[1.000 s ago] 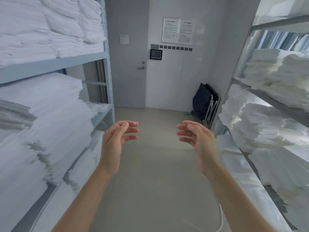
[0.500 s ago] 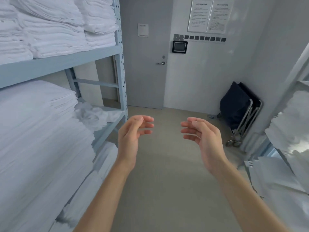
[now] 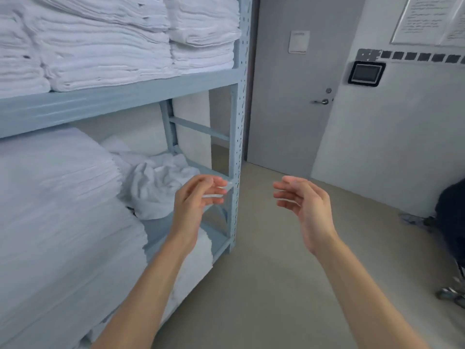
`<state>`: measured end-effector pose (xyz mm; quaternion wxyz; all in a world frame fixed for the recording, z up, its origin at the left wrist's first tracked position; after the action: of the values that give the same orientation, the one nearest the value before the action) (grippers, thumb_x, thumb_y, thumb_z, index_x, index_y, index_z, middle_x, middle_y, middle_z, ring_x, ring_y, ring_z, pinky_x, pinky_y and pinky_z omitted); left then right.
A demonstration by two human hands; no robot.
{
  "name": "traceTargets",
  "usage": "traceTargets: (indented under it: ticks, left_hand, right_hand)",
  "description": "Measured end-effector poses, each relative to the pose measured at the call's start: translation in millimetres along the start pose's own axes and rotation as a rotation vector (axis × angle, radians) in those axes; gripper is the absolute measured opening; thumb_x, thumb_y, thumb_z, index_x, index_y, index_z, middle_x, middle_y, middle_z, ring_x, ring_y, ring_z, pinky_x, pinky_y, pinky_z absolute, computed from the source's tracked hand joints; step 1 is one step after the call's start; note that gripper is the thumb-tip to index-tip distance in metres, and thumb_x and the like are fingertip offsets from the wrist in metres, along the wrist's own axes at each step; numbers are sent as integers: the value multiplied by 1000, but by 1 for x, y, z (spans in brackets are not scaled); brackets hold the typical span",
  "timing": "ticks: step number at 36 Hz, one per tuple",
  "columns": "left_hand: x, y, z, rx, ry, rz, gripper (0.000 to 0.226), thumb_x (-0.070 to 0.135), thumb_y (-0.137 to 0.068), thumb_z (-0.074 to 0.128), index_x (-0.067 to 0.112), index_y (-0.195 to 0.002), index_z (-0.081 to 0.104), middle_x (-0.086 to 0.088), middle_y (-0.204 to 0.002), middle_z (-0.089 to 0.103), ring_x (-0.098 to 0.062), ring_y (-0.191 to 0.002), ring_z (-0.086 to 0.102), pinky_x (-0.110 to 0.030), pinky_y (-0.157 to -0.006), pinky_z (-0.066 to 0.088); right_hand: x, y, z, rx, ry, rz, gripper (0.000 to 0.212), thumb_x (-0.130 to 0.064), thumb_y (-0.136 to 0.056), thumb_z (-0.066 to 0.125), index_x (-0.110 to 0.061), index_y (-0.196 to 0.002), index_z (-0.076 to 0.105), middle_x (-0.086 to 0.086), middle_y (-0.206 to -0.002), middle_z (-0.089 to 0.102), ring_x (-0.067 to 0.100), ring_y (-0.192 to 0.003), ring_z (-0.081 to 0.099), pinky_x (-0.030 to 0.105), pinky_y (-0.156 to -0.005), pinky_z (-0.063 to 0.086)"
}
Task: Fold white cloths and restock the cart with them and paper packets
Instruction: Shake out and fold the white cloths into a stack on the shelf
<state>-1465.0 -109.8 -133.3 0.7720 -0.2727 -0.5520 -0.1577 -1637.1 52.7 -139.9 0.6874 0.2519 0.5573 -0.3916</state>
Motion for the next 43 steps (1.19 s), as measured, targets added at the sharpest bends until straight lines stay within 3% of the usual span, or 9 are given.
traceTargets:
  ticks: [7,13,21,30,37,43]
  left_hand:
    - [-15,-59,0,229,-60,7,21,11,-99,52,0,-96,70,-17,-98,74,-35,-91,70,-39,-78,58]
    - [-46,-79,-10,334,-103,-14,28,24,-90,58,0,-98,71,-17,-102,73,-34,-91,71,-39,-75,60]
    - [-100,-130,-28,511,-68,-73,22,21,-90,60,3,-96,72,-17,-99,74,-33,-87,72,-34,-69,59]
    - [-190,-234,-25,565,75,-244,17,14,-89,60,1,-95,70,-15,-88,74,-28,-73,71,-36,-65,59]
    - [-234,-295,-52,627,115,-325,16,15,-91,59,4,-95,71,-15,-86,74,-31,-72,71,-30,-59,57]
    - [-276,-314,-74,559,100,-433,24,21,-96,59,6,-113,69,-12,-110,73,-30,-98,71,-37,-79,59]
  right_hand:
    - [13,-110,27,-238,-19,45,21,-20,-87,58,-10,-100,72,11,-97,76,24,-86,72,30,-71,55]
    - [51,-157,39,-336,-28,138,20,-13,-92,57,-6,-103,71,12,-96,76,23,-85,72,29,-70,55]
    - [97,-224,69,-407,-27,288,22,-13,-94,56,-1,-105,70,14,-98,76,30,-90,72,33,-74,57]
    - [149,-317,83,-402,150,360,20,-16,-95,58,-4,-103,71,11,-96,76,26,-84,72,33,-73,58]
    - [203,-390,109,-437,267,441,19,-15,-95,56,-4,-104,70,11,-95,76,25,-83,71,34,-75,58]
    - [262,-417,150,-519,349,509,18,-16,-97,56,-5,-103,69,11,-92,76,25,-81,71,37,-78,58]
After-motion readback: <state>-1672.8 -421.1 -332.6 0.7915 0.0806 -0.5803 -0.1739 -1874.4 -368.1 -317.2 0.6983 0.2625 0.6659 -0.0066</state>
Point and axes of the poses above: each hand's wrist, its own y-axis away from the middle knuckle, its own z-axis out of the palm, x = y × z, the point moved 6 cm from there along -y, towards the middle knuckle
